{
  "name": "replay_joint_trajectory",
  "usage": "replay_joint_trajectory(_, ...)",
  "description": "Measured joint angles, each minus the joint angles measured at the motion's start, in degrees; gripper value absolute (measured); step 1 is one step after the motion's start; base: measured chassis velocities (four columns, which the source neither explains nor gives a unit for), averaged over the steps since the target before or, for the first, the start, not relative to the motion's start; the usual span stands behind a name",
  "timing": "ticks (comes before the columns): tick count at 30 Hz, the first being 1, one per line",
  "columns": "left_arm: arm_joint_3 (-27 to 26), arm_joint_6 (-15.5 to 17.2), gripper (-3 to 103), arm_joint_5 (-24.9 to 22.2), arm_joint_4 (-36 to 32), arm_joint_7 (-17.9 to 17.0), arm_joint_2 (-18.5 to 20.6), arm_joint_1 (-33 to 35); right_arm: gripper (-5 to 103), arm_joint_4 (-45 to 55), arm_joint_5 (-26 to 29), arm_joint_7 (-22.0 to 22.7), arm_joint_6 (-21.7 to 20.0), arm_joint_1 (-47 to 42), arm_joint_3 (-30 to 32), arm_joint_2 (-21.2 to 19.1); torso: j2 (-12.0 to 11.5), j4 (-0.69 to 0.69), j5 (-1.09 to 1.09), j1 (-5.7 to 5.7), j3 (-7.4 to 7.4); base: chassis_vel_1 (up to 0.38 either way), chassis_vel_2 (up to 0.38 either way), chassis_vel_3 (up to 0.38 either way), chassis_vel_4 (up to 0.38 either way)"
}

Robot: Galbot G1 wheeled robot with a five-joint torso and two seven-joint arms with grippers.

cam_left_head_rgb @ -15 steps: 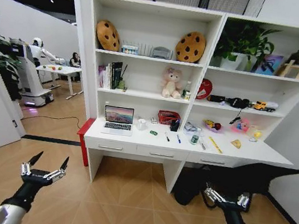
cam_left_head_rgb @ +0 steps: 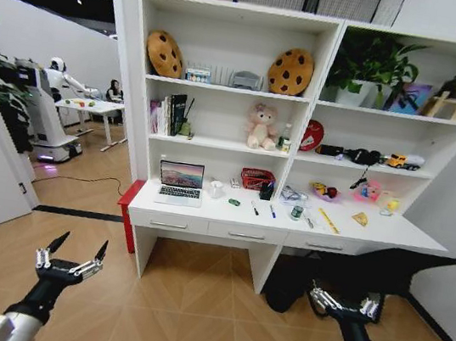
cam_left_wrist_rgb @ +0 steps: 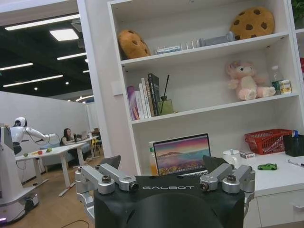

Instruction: Organize the objects on the table.

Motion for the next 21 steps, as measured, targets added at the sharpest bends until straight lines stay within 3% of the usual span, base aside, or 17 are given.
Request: replay_joint_trajectory(21,0.1,0.7,98,0.1,0.2,1.3,1.1,0.2,100,-1.2,-1.0,-0.6,0.8,-0.1,-0.8,0.6,0.0,-0.01,0.0,-0.03,-0.01,-0.01,0.01,0.012,-0.007)
